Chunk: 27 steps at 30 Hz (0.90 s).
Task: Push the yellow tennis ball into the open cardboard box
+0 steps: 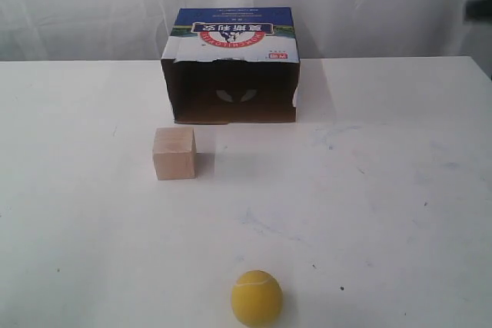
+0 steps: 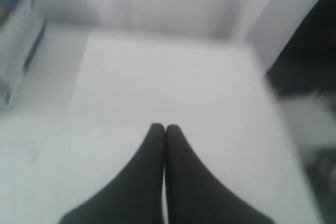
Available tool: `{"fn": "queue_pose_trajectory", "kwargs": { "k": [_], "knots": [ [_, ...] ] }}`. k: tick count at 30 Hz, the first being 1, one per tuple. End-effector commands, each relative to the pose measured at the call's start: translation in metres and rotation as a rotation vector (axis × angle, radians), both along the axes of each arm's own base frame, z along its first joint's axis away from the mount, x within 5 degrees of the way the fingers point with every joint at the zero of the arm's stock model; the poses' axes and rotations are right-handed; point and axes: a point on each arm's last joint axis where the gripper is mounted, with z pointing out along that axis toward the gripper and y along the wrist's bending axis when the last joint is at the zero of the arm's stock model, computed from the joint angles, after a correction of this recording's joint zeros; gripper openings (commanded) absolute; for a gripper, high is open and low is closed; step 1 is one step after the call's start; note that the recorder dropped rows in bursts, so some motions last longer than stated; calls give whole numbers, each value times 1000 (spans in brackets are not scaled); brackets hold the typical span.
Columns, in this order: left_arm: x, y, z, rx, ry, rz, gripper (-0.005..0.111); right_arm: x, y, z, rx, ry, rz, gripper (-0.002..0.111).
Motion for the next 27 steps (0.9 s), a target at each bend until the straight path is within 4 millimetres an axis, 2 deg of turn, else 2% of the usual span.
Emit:
{"fn": "queue_pose_trajectory", "kwargs": {
  "k": [1,3,5,10,13,17,20,27],
  "knots": [
    [-1,-1,-4,-11,31,-5,0,4,34,-43,57,541,233,0],
    [-1,-1,-4,-11,31,-5,0,-7,66,-46,32,628,431,0],
    [-1,-1,-4,-11,31,-5,0,-24,100,-43,34,671,559,0],
    [-1,-1,-4,-11,31,-5,0,-72,178,-50,72,670,764,0],
    [-1,-1,-4,-11,31,-5,0,-96,210,-62,48,657,865,0],
    [-1,-1,-4,-11,31,-5,0,-106,223,-77,38,645,877,0],
    [-1,-1,-4,-11,31,-5,0,-105,222,-84,77,672,801,0],
    [-1,-1,-4,-11,31,-5,0,-119,222,-98,91,757,806,0]
  ]
}}
